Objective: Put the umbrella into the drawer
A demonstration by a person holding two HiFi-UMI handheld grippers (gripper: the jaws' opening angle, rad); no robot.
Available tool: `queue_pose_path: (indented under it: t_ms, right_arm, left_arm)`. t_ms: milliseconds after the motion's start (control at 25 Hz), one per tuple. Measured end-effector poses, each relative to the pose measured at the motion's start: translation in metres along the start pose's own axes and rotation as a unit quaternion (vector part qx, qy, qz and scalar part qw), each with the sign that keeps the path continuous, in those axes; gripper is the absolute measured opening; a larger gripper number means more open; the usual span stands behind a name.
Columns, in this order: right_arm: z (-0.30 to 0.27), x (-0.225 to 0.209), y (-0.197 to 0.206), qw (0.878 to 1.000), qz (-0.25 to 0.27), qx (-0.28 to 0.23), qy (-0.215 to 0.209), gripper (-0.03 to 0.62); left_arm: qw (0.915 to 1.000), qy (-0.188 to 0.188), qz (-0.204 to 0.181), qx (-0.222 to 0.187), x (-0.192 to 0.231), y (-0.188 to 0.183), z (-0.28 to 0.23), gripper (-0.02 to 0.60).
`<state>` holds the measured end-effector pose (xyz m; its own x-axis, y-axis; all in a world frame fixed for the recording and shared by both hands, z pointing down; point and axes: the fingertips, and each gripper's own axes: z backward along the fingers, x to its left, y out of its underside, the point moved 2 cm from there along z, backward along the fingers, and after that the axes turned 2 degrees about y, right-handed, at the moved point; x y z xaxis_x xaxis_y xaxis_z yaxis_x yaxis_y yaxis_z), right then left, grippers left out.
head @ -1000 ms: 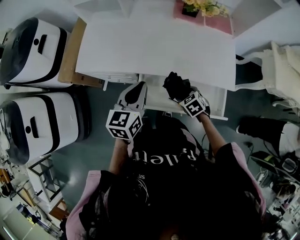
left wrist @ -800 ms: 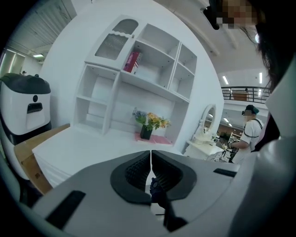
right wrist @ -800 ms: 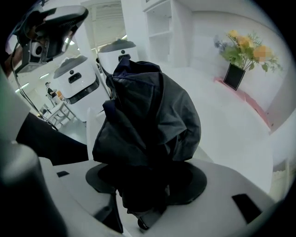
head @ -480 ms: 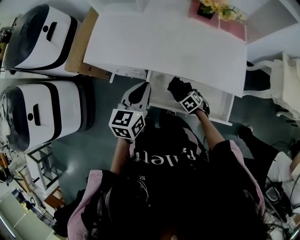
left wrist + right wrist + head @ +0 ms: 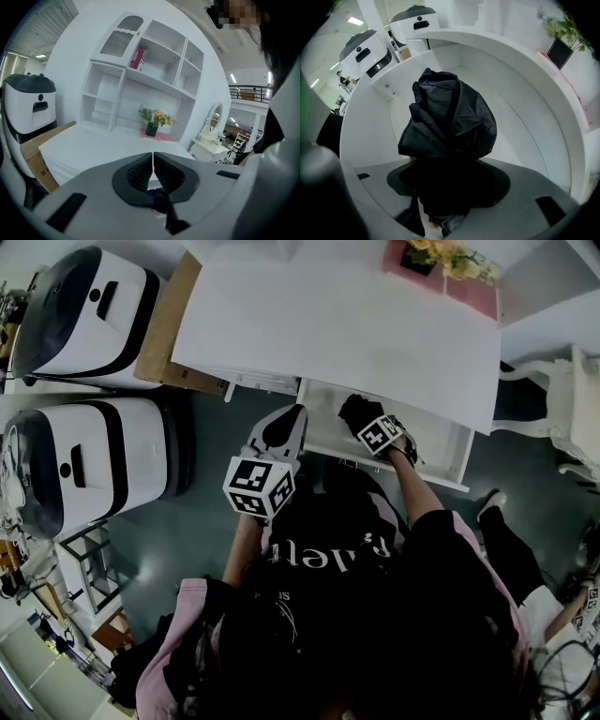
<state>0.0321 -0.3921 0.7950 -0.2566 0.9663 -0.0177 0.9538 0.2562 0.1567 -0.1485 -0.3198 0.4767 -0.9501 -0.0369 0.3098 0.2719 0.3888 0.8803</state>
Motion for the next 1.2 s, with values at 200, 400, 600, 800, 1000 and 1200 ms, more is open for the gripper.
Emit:
queue_pose_path:
  t_ms: [200,400,600,800,1000,1200]
  right_arm:
    - [-0.002,-0.003,0.0,1.0,-0.015,-0.008,-0.011,0.278]
    - [-0.003,-0.008,0.007,0.999,-0.048,0.002,-0.017,0.278]
    - [0.001,-0.01,0.004,0.998,-0.059,0.002,-0.001,0.282]
    - [0.024,-0.01,0.006,0.992,-0.119,-0.035,0.025,0.282]
    - [0.055,-0.004,0.009,0.98,-0.175,-0.089,0.043,0.281]
    - [0.099,0.018,-0.007,0.959,-0.215,-0.184,0.019,0.281]
  left_arm:
    - [1.0,0.008,-0.001,0.006,-0.002,0.002,-0.004,0.02]
    - [0.9998,0.016,-0.002,0.009,-0.004,0.004,-0.005,0.02]
    - [0.9997,0.023,-0.009,0.007,-0.005,0.001,0.0,0.02]
    - [0.9994,0.033,-0.012,0.006,-0.004,0.003,0.005,0.021]
    - [0.9985,0.052,-0.016,0.006,-0.003,0.003,0.009,0.02]
    - [0.997,0.074,-0.024,0.005,-0.004,0.001,0.015,0.02]
